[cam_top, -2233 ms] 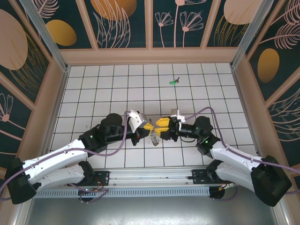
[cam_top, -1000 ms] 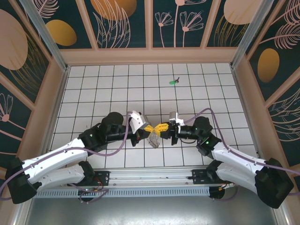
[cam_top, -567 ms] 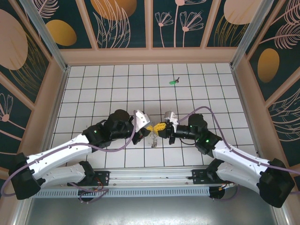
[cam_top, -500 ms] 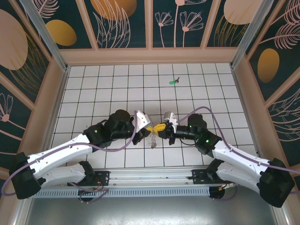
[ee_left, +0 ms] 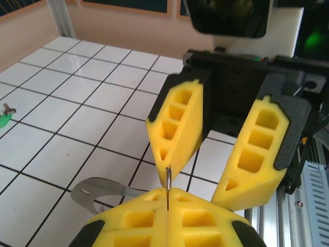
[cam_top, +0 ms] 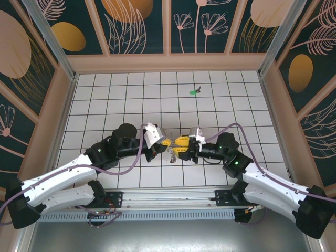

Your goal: Put the keys on the keyring

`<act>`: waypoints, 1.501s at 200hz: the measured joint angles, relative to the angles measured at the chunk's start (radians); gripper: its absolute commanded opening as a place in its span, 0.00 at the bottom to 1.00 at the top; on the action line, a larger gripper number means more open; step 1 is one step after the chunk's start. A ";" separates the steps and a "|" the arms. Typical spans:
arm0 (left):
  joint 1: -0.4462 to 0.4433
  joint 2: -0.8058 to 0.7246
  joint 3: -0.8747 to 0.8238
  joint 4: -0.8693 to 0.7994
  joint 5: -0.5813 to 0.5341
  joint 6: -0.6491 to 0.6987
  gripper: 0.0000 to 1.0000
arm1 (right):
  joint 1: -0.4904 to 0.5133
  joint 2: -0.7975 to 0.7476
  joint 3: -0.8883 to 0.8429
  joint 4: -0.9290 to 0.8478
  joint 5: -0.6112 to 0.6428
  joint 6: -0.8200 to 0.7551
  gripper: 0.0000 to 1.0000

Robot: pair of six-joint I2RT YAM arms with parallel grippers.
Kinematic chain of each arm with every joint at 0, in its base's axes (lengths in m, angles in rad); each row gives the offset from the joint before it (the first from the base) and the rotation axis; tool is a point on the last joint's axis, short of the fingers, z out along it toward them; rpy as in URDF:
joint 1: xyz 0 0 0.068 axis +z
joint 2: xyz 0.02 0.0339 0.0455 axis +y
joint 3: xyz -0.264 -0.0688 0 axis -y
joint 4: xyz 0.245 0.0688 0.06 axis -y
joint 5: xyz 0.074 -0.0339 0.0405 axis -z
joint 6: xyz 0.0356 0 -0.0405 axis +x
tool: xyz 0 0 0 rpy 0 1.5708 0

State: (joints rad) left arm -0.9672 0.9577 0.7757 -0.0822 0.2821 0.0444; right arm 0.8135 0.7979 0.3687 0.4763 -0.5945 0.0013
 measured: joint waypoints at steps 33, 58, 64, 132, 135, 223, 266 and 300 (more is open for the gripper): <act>0.000 -0.017 -0.018 0.034 0.033 -0.008 0.00 | 0.000 -0.033 -0.030 0.008 0.001 0.013 0.34; 0.000 -0.021 -0.019 0.052 0.061 -0.014 0.00 | 0.000 -0.037 -0.031 0.029 -0.002 0.019 0.34; 0.000 -0.022 -0.019 0.055 0.065 -0.015 0.00 | 0.000 -0.037 -0.031 0.034 -0.005 0.022 0.34; 0.000 -0.022 -0.021 0.074 0.104 -0.015 0.00 | 0.000 -0.077 -0.031 0.082 -0.017 0.039 0.31; 0.000 -0.022 -0.021 0.074 0.105 -0.015 0.00 | 0.000 -0.077 -0.031 0.084 -0.020 0.040 0.30; 0.002 -0.022 -0.021 0.075 0.122 -0.015 0.00 | 0.000 -0.049 -0.031 0.119 -0.035 0.052 0.02; 0.003 -0.013 -0.020 0.063 0.109 -0.011 0.09 | 0.000 -0.051 -0.025 0.083 -0.017 0.026 0.00; 0.003 0.034 0.005 0.025 0.076 0.004 0.15 | 0.002 -0.053 0.007 -0.024 0.029 -0.019 0.00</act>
State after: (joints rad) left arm -0.9642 0.9916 0.7803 -0.0570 0.3576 0.0483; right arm 0.8158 0.7444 0.3759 0.4519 -0.5652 -0.0174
